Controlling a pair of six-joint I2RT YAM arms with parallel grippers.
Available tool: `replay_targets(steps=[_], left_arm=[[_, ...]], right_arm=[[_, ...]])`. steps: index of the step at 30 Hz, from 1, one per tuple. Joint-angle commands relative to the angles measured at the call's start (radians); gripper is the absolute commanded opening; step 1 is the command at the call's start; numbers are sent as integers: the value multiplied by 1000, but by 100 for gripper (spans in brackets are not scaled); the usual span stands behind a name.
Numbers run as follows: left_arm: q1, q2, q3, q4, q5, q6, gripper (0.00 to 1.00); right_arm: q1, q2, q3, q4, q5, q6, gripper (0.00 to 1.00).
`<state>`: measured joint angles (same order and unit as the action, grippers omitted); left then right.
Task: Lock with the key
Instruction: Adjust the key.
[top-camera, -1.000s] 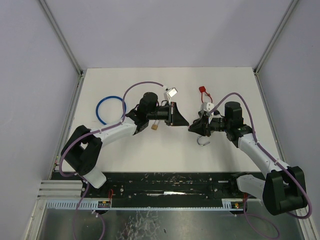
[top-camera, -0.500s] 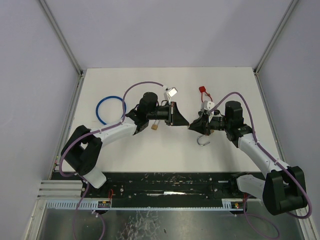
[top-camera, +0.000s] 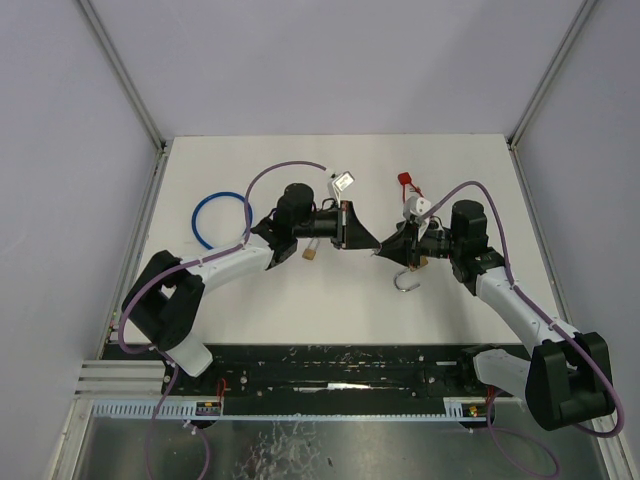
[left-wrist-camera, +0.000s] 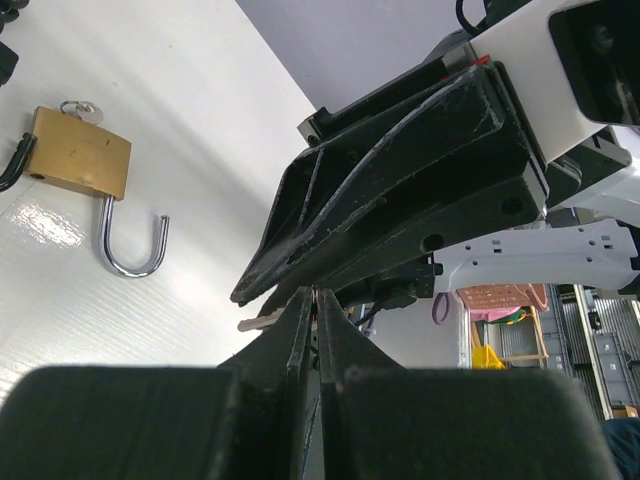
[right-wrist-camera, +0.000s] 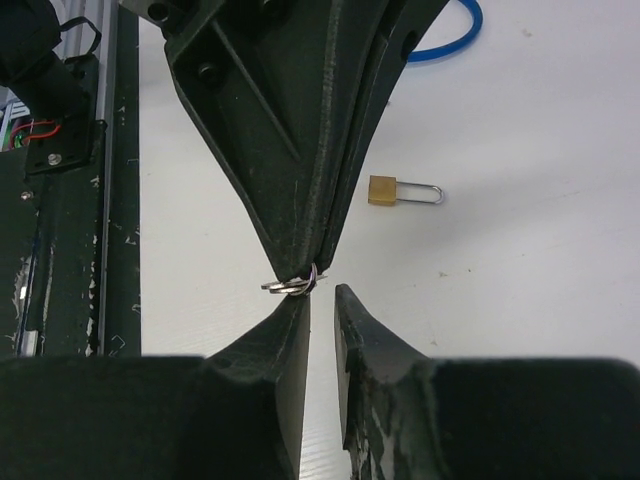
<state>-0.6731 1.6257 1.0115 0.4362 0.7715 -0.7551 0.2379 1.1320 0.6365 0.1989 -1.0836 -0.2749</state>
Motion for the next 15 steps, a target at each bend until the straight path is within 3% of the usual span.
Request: replay_targets(steps=[1, 4, 15], left_arm=[[4, -5, 8, 91, 20, -21, 0], [4, -9, 4, 104, 17, -34, 0], [3, -25, -5, 149, 26, -72, 0]], right_arm=[[10, -13, -2, 91, -2, 69, 25], [10, -17, -14, 120, 5, 104, 29], [9, -30, -34, 256, 11, 268, 26]])
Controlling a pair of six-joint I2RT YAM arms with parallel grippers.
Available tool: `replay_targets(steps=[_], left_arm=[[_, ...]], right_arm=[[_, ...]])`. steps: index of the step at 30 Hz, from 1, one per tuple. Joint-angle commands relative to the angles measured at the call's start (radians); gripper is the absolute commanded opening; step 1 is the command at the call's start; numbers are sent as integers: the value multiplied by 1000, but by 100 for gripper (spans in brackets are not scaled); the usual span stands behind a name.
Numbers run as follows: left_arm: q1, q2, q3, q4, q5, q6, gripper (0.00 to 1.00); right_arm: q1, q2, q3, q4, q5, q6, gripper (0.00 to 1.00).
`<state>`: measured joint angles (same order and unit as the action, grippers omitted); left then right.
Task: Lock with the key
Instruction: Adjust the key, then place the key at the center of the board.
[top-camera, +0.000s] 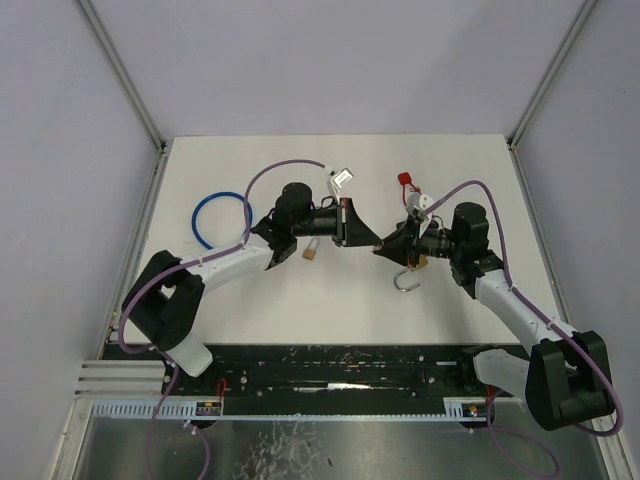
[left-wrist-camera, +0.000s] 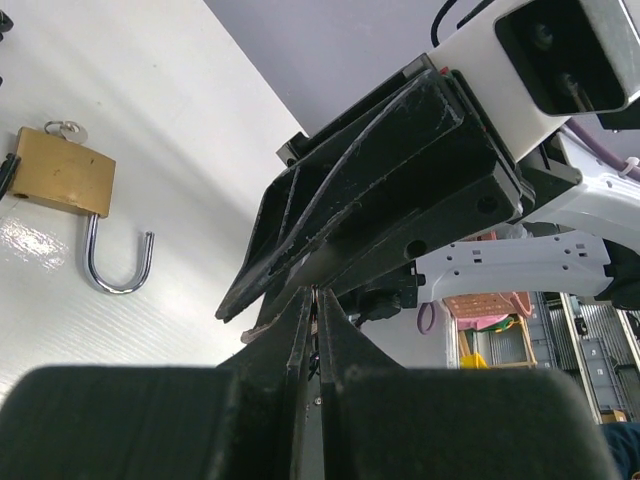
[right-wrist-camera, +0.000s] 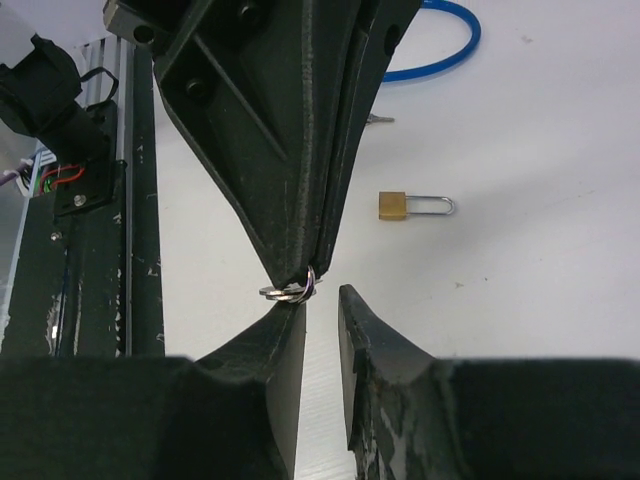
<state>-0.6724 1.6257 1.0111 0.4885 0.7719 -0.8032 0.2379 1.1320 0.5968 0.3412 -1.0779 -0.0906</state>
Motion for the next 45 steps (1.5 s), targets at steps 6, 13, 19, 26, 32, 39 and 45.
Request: replay_targets(steps=[6, 13, 19, 26, 32, 39, 45], left_arm=[[5, -26, -11, 113, 28, -39, 0], [7, -39, -12, 127, 28, -54, 0], [14, -41, -22, 131, 23, -56, 0], [20, -50, -29, 119, 16, -49, 0], [29, -53, -38, 98, 7, -37, 0], [55, -52, -19, -211, -149, 91, 0], [68, -11, 13, -595, -399, 199, 0]], right_arm=[[7, -39, 11, 135, 4, 114, 21], [-3, -46, 12, 115, 31, 105, 16], [-18, -50, 41, 54, 50, 68, 12], [-19, -55, 44, 9, 44, 27, 9], [-21, -55, 41, -23, 41, 4, 9], [-29, -56, 33, -163, 97, -131, 19], [-45, -71, 3, -237, 124, -188, 27]])
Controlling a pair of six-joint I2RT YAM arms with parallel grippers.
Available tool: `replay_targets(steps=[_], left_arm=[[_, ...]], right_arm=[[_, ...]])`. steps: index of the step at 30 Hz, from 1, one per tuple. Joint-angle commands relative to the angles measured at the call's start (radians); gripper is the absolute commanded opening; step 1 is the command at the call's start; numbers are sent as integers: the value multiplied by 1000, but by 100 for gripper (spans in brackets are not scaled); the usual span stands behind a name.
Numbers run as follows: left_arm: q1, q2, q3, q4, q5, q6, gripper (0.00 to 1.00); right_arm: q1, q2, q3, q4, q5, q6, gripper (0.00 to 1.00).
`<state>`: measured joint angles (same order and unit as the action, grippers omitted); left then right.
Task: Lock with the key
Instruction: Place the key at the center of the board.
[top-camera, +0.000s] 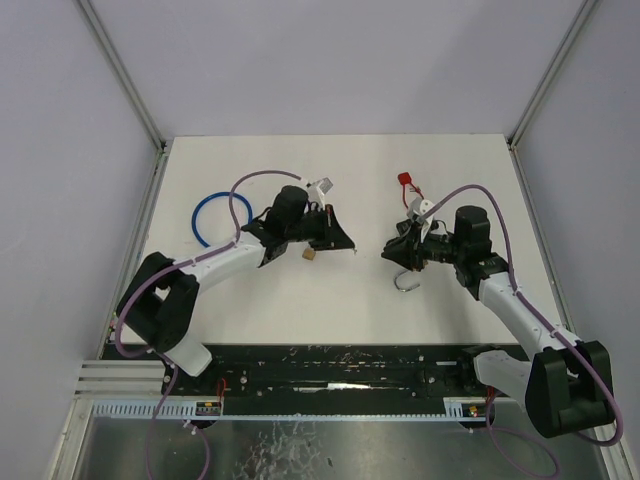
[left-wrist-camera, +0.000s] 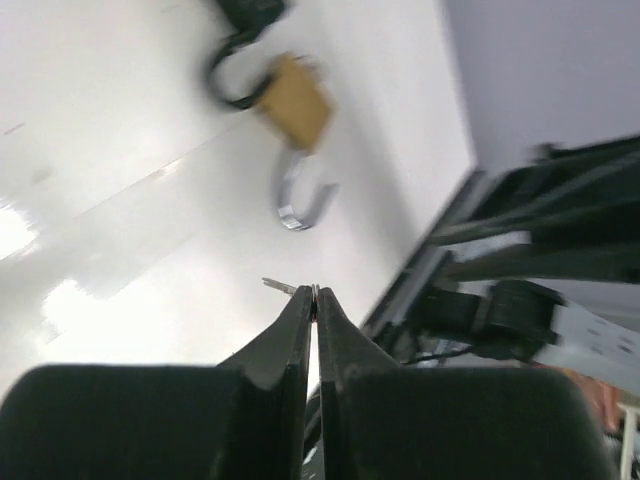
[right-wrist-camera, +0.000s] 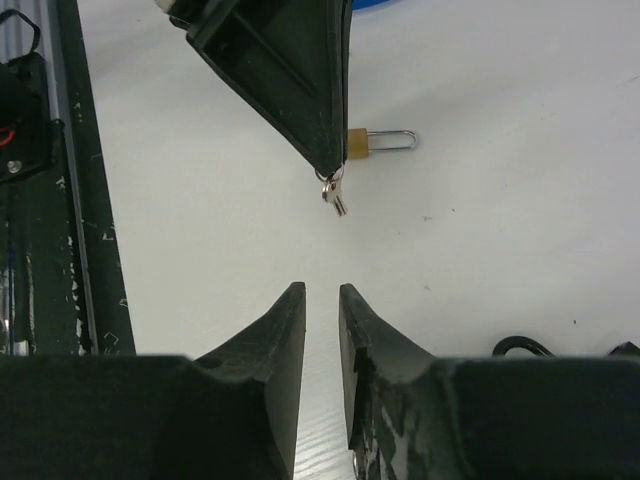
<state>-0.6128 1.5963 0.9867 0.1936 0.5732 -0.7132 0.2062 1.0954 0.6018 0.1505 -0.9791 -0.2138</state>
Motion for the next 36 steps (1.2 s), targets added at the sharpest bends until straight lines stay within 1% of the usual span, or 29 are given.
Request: replay_targets(steps=[1, 4, 6, 10, 15, 17, 20, 22, 25, 28, 30, 33, 36], left_arm=[[9, 25, 38, -344, -232, 116, 0], [1, 46, 52, -452, -341, 136, 0], [-5, 72, 68, -498, -385, 147, 0], [-32, 142, 131, -562, -432, 177, 0], [-73, 250, 236, -628, -468, 214, 4], [-84, 281, 270, -634, -453, 220, 8], [-95, 285, 291, -605, -415, 223, 19], [-95, 246, 264, -550, -385, 213, 24], [-90, 134, 188, -474, -409, 212, 25], [-73, 10, 98, -413, -471, 225, 25], [-52, -80, 19, -355, -525, 219, 24], [1, -216, -102, -272, -563, 194, 22], [59, -359, -226, -159, -572, 165, 23]], right_arm=[[-15, -36, -7, -46, 26, -64, 29], [-19, -38, -19, -44, 33, -60, 32], [-19, -40, -26, -43, 39, -59, 34], [-19, -42, -38, -31, 45, -47, 38], [-19, -49, -50, -22, 44, -38, 39], [-20, -51, -54, -20, 43, -38, 40], [-21, -53, -59, -20, 40, -37, 40], [-21, -54, -63, -23, 37, -45, 41], [-22, -48, -64, -40, -4, -95, 44], [-17, -26, -56, -108, -81, -238, 49], [0, 3, -27, -210, -103, -396, 56], [34, 85, 73, -428, -105, -691, 63], [75, 228, 247, -714, -76, -1026, 64]])
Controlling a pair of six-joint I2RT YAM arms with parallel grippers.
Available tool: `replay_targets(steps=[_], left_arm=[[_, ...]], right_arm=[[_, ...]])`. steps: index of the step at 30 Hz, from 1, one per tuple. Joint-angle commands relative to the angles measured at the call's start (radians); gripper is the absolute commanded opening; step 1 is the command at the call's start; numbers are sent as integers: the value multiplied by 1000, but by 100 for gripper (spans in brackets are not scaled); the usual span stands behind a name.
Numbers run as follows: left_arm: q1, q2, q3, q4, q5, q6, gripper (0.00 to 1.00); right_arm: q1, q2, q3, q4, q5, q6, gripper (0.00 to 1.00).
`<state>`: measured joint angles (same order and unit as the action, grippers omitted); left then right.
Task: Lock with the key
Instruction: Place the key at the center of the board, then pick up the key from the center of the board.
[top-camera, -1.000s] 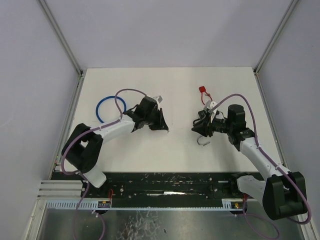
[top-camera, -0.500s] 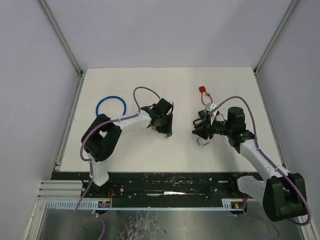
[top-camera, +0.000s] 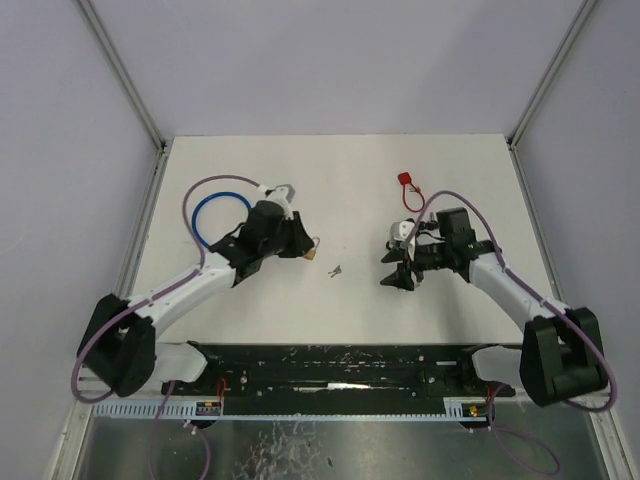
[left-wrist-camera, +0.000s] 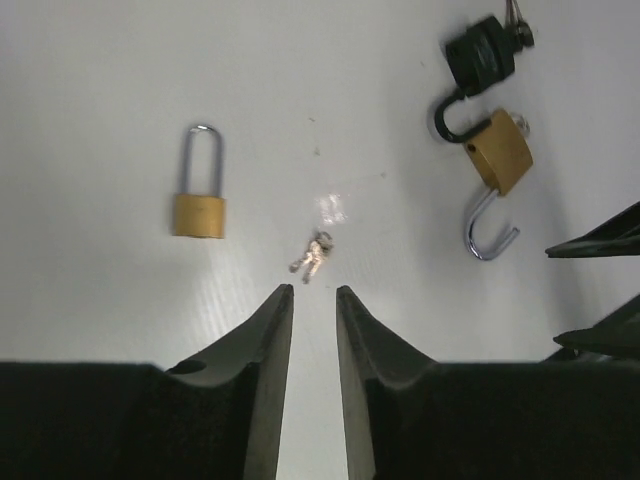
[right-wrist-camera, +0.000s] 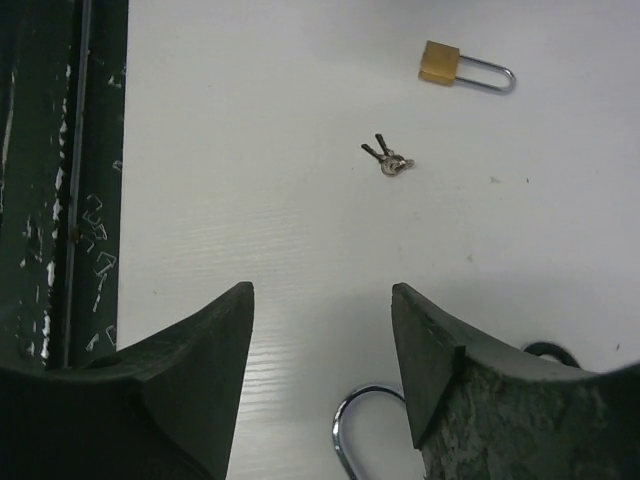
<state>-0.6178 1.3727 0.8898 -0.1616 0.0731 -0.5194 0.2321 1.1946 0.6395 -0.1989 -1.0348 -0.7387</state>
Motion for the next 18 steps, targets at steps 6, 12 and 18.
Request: replay_targets(steps=[6, 12, 18], left_arm=[[155, -358, -321, 335, -144, -107, 89], [221, -455, -430, 386, -58, -165, 100], [226, -423, -420, 360, -35, -167, 100]], right_arm=[[138, 459, 624, -872, 144, -1005, 55], [248, 578, 694, -695, 291, -1079, 57], [328, 676, 757, -615, 349, -1178, 56]])
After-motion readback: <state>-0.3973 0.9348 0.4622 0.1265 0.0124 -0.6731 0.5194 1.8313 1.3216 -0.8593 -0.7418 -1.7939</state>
